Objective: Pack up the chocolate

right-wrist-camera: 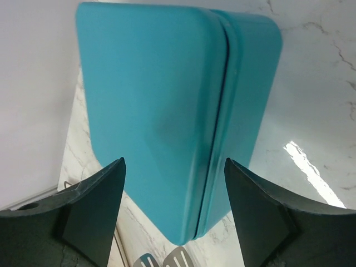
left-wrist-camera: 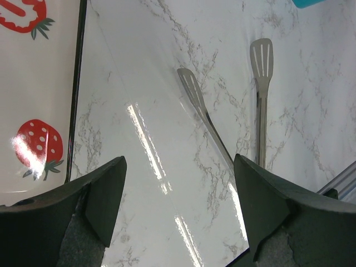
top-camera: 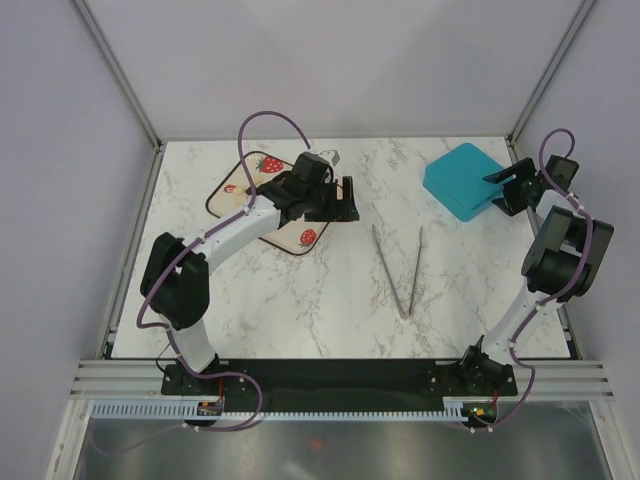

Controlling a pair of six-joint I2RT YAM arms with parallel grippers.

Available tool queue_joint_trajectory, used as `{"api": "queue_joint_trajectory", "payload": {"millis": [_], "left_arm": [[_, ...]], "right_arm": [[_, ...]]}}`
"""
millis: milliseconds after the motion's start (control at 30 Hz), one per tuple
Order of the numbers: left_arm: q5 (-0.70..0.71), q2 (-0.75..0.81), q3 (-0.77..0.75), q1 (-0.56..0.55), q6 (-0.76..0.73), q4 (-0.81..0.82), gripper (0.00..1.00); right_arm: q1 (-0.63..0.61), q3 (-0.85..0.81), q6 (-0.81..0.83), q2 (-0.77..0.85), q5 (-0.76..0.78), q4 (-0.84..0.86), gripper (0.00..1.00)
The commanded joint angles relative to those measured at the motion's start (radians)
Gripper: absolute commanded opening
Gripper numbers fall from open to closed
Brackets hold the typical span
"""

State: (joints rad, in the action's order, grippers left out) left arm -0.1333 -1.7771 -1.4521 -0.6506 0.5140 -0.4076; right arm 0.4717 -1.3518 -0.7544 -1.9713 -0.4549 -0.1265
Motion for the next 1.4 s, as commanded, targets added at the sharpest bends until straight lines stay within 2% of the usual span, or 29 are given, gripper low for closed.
{"api": "queue_joint_trajectory", "payload": {"millis": [0, 200, 300, 333, 400, 433, 600, 700, 767, 867, 1000, 1100, 1200, 1267, 1367], "left_arm": [[0.009, 0.038, 0.009, 0.003, -0.031, 0.043, 0.86], [0.009, 0.031, 0.009, 0.003, -0.025, 0.046, 0.85], [0.011, 0.031, 0.01, 0.005, -0.02, 0.047, 0.85], [0.011, 0.031, 0.009, 0.003, -0.019, 0.047, 0.85], [0.011, 0.031, 0.01, 0.003, -0.019, 0.046, 0.85], [0.011, 0.031, 0.01, 0.003, -0.017, 0.046, 0.85], [0.023, 0.041, 0.025, 0.005, -0.023, 0.046, 0.84], [0.031, 0.045, 0.03, 0.006, -0.023, 0.047, 0.84], [0.031, 0.047, 0.032, 0.008, -0.023, 0.046, 0.84], [0.031, 0.053, 0.033, 0.009, -0.026, 0.046, 0.84], [0.029, 0.07, 0.026, 0.012, -0.032, 0.032, 0.84], [0.021, 0.102, 0.025, 0.012, -0.032, 0.029, 0.84], [0.021, 0.146, 0.032, 0.012, -0.04, 0.021, 0.85], [0.029, 0.179, 0.035, 0.012, -0.045, 0.009, 0.85], [0.034, 0.229, 0.054, 0.012, -0.051, 0.001, 0.85]], "right_arm": [[-0.007, -0.024, 0.02, -0.029, 0.068, -0.062, 0.8], [-0.01, -0.027, 0.033, -0.038, 0.111, -0.087, 0.78], [-0.01, -0.027, 0.052, -0.05, 0.13, -0.097, 0.71], [-0.01, -0.027, 0.059, -0.055, 0.137, -0.107, 0.65], [-0.007, -0.012, 0.067, -0.061, 0.151, -0.113, 0.62], [-0.008, -0.006, 0.072, -0.063, 0.162, -0.113, 0.56], [-0.008, 0.025, 0.076, -0.078, 0.174, -0.102, 0.39], [-0.008, 0.048, 0.072, -0.083, 0.183, -0.085, 0.34], [-0.01, 0.062, 0.067, -0.092, 0.168, -0.075, 0.33], [-0.01, 0.054, 0.073, -0.087, 0.133, -0.074, 0.42], [-0.01, 0.019, 0.098, -0.017, 0.16, -0.119, 0.62], [-0.01, -0.02, 0.125, 0.06, 0.202, -0.182, 0.67], [-0.01, -0.046, 0.142, 0.126, 0.258, -0.232, 0.68], [-0.015, -0.064, 0.147, 0.163, 0.282, -0.243, 0.65], [-0.04, -0.11, 0.164, 0.166, 0.257, -0.222, 0.49]]}}
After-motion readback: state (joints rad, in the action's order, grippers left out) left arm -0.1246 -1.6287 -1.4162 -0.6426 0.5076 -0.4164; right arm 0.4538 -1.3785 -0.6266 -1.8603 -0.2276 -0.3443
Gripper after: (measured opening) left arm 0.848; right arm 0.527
